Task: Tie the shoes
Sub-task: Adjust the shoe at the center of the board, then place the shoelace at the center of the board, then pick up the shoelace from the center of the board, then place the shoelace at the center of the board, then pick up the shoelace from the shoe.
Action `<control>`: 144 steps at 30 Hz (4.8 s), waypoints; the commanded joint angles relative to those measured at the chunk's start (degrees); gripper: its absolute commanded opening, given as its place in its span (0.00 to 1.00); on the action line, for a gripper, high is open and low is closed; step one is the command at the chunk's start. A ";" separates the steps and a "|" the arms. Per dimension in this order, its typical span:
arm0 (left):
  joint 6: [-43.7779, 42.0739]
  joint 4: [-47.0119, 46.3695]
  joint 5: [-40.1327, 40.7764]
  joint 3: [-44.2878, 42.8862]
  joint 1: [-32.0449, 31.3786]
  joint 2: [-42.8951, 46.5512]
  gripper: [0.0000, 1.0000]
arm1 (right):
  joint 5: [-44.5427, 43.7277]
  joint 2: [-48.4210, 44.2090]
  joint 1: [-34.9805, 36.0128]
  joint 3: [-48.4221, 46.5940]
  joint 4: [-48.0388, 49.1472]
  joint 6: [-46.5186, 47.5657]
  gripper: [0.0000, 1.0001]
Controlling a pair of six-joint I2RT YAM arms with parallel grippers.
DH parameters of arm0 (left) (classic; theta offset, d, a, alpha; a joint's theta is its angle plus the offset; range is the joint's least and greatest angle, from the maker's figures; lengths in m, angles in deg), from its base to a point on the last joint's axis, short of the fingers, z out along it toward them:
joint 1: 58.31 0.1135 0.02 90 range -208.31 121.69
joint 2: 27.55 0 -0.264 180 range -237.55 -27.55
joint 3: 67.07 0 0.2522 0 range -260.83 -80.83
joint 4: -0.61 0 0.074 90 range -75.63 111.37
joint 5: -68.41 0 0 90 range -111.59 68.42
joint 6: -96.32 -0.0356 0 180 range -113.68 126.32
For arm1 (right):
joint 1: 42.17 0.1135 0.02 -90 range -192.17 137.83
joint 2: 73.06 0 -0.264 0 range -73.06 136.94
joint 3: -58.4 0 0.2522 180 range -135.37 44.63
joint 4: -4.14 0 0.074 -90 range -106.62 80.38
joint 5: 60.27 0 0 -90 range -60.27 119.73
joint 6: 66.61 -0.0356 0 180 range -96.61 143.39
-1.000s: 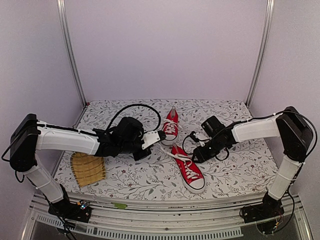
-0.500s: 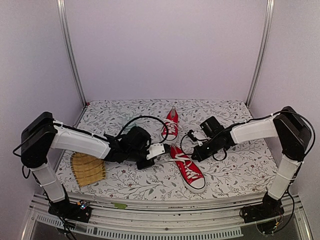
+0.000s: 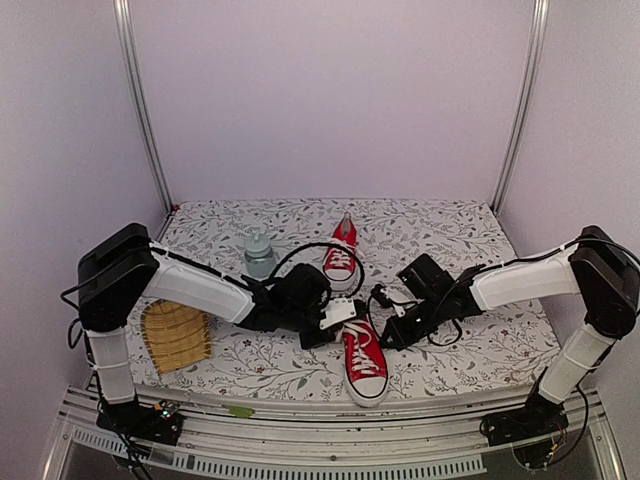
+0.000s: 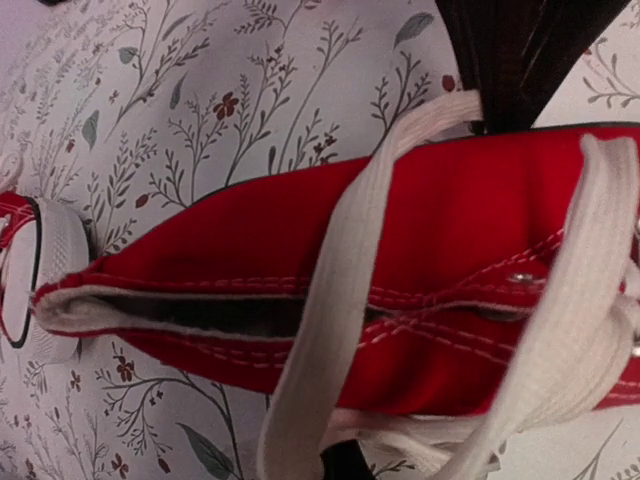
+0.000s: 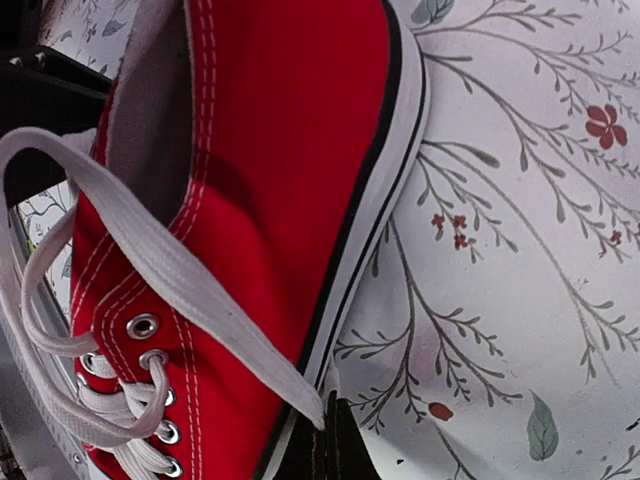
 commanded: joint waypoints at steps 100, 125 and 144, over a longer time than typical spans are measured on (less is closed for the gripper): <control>-3.87 -11.44 1.97 14.83 -2.10 26.52 0.00 | 14.15 5.57 -1.76 -25.65 -1.32 -9.88 0.44; -1.02 -15.79 2.14 20.68 -0.38 31.24 0.00 | 18.06 8.23 -3.11 -15.13 -3.79 -3.32 0.31; 0.28 -24.28 -0.55 20.61 1.91 29.01 0.00 | 15.89 5.16 -2.37 -15.99 -8.04 0.69 0.01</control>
